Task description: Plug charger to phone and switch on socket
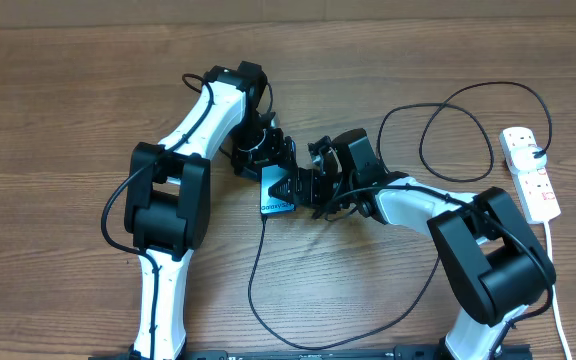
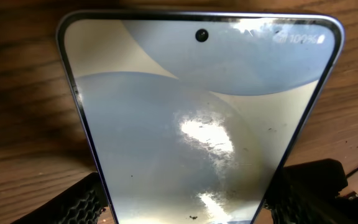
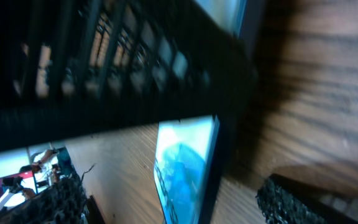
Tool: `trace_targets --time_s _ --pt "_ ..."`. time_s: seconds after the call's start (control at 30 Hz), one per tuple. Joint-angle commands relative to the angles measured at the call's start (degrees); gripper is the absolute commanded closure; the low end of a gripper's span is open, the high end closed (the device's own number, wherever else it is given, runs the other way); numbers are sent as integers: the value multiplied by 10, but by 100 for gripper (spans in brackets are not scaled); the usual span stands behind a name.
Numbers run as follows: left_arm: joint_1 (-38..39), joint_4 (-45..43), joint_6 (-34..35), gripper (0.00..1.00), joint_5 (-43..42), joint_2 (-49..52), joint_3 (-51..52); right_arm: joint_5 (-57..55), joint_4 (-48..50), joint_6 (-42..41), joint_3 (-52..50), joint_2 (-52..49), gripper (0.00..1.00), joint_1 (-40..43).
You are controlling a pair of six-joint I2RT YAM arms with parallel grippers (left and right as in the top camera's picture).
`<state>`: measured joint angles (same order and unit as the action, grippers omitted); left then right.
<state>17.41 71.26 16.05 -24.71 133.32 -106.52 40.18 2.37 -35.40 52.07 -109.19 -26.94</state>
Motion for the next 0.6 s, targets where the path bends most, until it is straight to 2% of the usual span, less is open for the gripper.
trace_targets --time_s 0.0,0.07,0.5,0.57 --pt "6 5 -18 28 -19 8 -13 -12 25 -23 -3 -13 14 -1" --pt "8 7 -22 28 -19 8 -13 -31 37 -23 -3 -14 20 -1" --pt "30 16 -38 27 -20 8 -13 -61 59 -41 -3 -20 27 -9" --pt "34 16 -38 27 -20 8 -13 -57 59 -42 -3 -20 32 -9"
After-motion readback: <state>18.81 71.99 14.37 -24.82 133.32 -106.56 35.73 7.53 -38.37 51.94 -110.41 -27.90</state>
